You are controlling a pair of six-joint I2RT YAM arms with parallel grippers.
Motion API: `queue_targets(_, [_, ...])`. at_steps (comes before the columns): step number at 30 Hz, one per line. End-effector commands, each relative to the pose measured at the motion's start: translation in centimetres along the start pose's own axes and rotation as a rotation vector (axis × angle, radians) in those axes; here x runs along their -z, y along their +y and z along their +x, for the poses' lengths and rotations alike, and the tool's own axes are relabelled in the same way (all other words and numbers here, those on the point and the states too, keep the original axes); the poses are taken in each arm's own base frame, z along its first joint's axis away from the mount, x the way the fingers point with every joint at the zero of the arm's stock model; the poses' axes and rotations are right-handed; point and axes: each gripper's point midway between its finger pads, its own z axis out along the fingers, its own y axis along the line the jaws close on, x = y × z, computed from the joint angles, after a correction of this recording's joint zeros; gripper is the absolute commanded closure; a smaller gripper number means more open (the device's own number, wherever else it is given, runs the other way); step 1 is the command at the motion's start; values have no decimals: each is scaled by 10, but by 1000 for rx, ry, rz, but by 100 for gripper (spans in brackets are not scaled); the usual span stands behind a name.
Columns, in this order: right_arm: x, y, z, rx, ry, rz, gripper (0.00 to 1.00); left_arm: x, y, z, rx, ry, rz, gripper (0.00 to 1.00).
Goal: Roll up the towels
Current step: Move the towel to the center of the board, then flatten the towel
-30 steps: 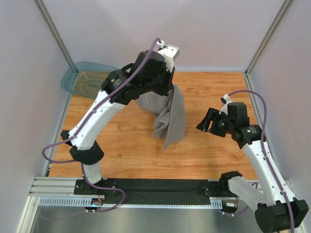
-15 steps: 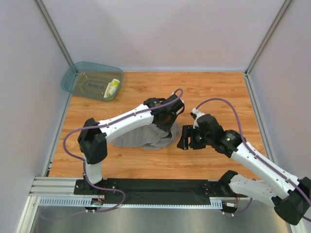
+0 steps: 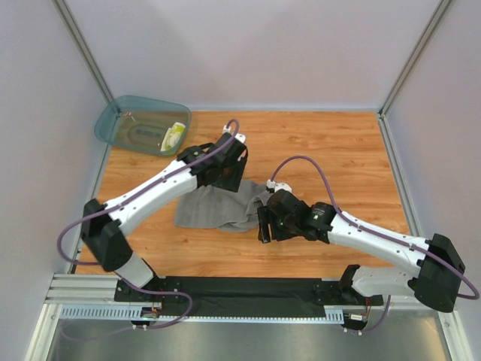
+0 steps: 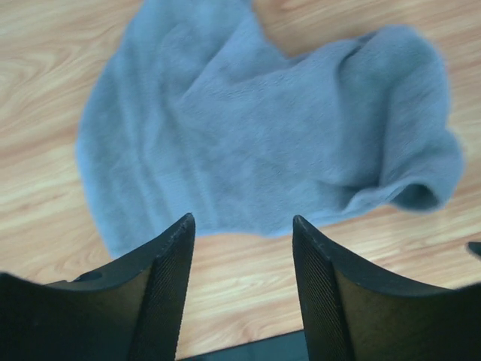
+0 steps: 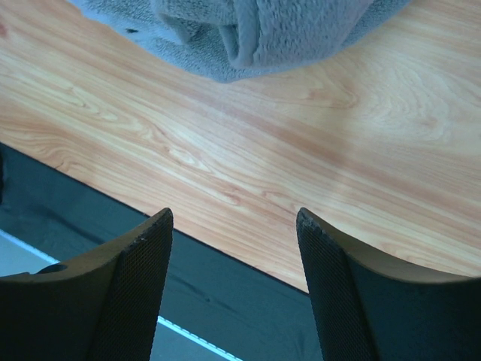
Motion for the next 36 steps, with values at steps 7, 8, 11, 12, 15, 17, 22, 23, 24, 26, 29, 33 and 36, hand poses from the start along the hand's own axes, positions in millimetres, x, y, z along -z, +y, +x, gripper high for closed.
queue_targets(7, [-42,36,-41,85,-6,-6,32,-9,93,102,275,35,-186,36])
queue_targets(8, [-48,38,-42,86,3,-5,32,-14,93,107,300,51,-154,36])
queue_targets(11, [-72,40,-47,66,47,-7,33,-32,105,113,364,69,-123,36])
queue_targets(12, [-78,38,-49,55,55,-6,34,-39,108,116,371,89,-131,36])
queue_targets(15, [-102,23,-53,0,96,7,36,-57,114,108,394,88,-120,36])
queue_targets(17, [-109,0,-62,-45,93,48,38,-72,117,110,416,135,-99,36])
queue_targets(22, [-108,-65,-77,-165,99,165,40,-98,129,115,456,210,-106,40])
queue_targets(23, [-106,-75,-81,-175,89,192,41,-104,130,120,457,230,-109,41])
queue_targets(24, [-103,-83,-86,-179,81,220,40,-106,130,119,461,229,-107,41])
queue_targets(26, [-98,-105,-98,-200,60,286,39,-111,130,124,460,249,-110,42])
queue_targets(29, [-89,-132,-121,-229,35,384,39,-114,133,129,454,264,-129,42])
queue_targets(33, [-72,-145,-141,-221,6,433,40,-112,134,127,448,264,-130,43])
queue_targets(36, [-55,-123,-140,-167,-50,372,41,-100,134,115,446,222,-120,44])
